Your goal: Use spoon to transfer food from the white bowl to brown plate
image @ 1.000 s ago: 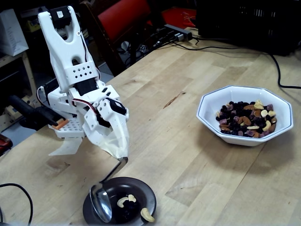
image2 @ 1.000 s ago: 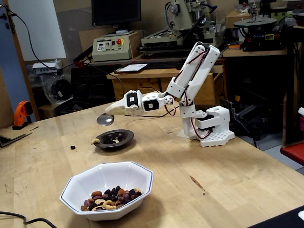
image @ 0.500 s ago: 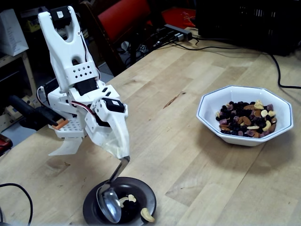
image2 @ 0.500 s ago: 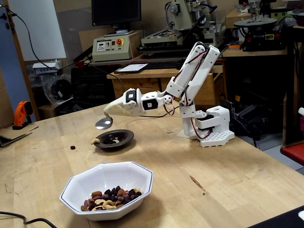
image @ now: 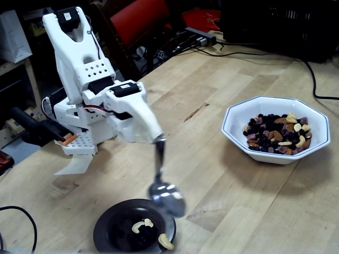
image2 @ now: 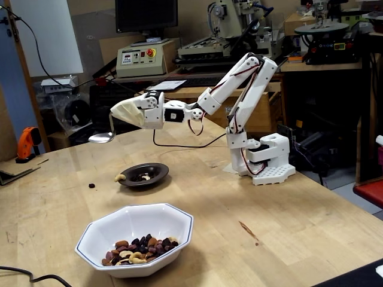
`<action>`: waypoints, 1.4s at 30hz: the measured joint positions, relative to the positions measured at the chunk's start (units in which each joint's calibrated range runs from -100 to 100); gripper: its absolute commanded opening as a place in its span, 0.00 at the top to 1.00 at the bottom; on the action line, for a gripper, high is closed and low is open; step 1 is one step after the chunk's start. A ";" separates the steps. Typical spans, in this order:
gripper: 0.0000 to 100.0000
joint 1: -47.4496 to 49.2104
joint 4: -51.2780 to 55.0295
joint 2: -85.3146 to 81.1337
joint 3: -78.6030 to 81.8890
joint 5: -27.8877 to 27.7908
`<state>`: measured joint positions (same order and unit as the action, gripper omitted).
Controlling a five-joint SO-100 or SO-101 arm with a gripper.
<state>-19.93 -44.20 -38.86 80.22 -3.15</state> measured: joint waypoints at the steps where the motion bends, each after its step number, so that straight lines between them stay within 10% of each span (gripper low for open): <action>1: 0.96 1.31 0.00 0.00 -0.17 1.12; 13: 0.96 20.07 0.00 0.00 -0.51 4.69; 42: 0.96 21.24 12.36 -26.53 12.63 4.79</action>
<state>1.31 -31.83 -65.39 92.85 1.64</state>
